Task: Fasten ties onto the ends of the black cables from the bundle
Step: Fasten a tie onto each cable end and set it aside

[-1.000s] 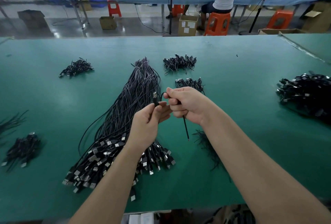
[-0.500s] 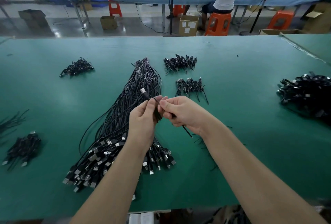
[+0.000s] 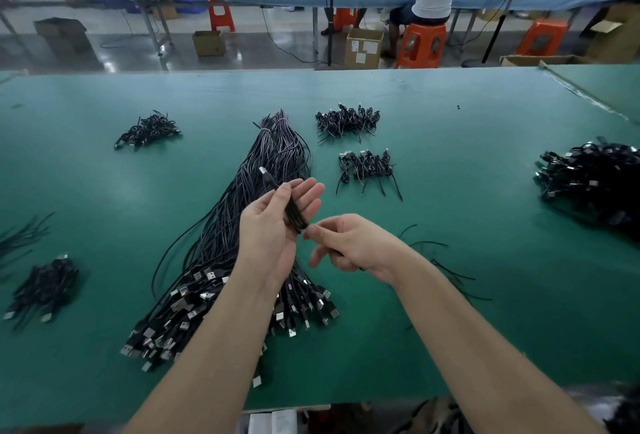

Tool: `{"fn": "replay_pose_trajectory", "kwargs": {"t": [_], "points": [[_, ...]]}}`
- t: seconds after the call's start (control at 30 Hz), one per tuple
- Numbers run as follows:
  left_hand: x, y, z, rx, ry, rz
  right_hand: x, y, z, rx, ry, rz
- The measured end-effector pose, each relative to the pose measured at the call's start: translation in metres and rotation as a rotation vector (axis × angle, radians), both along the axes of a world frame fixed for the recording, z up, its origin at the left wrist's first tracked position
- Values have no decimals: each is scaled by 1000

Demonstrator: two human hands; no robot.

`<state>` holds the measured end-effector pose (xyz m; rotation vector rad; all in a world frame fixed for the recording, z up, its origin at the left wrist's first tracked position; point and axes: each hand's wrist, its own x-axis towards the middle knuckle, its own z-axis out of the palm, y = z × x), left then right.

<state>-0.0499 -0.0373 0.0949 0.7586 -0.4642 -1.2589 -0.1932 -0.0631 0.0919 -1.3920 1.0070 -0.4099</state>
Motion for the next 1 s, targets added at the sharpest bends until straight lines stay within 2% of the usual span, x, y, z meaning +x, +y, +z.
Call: {"fn": "replay_pose_trajectory", "kwargs": {"t": [0.2,0.43,0.63,0.9,1.0], "points": [[-7,1,-4,33,-25,10,3,-1,-3,46,-234,25],[-10,3,-10,22,-76,-31,5,-5,-5,128,-332,-9],[-10,7,-14,-68,-116,-159,2,-9,-2,29,-250,-16],[-6,6,-11,2,-62,-218,6,-5,-11,-231,-8,-101],[-2,7,-11,34,-72,-241,7,-3,-15,-311,2,-94]]}}
